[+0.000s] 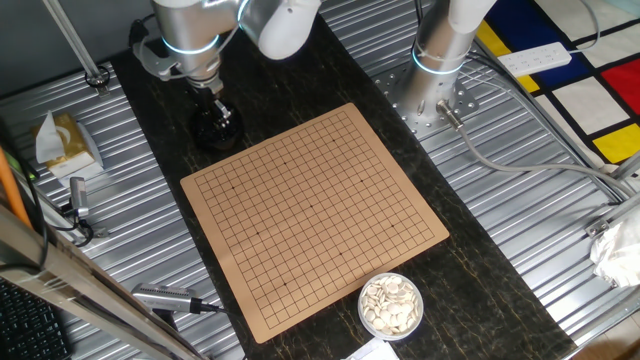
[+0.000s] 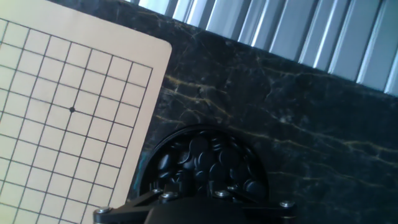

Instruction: Play the first move as black on the 3-4 point in the upper right corner of the Go board

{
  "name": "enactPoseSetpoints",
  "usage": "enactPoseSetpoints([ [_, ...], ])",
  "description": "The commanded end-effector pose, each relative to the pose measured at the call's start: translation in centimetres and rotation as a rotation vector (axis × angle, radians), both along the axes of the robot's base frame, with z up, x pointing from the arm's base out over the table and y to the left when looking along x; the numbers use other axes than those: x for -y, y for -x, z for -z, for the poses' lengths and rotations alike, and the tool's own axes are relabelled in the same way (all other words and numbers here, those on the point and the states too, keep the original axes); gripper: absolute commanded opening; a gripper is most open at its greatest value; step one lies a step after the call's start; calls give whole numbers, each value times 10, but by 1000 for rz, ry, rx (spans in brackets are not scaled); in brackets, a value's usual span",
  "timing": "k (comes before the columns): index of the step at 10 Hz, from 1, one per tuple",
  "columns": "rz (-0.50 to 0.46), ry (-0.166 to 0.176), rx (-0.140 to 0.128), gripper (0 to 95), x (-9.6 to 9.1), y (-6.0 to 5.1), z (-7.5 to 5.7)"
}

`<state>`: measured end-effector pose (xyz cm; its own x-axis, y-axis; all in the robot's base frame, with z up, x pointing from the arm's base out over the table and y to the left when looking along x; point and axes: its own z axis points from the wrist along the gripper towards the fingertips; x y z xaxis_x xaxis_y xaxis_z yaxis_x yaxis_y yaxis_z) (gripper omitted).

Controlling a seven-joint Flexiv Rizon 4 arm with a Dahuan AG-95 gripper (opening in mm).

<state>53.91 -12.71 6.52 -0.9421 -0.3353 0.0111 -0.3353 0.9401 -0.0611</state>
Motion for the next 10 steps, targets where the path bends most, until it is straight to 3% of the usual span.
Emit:
enactPoseSetpoints([
  [1,2,-10,9,190,-4,-2,3],
  [4,16,-30,7,190,-5,-2,5],
  [8,28,-86,5,190,-6,-3,6],
  [10,37,-87,5,190,-10,-4,10],
])
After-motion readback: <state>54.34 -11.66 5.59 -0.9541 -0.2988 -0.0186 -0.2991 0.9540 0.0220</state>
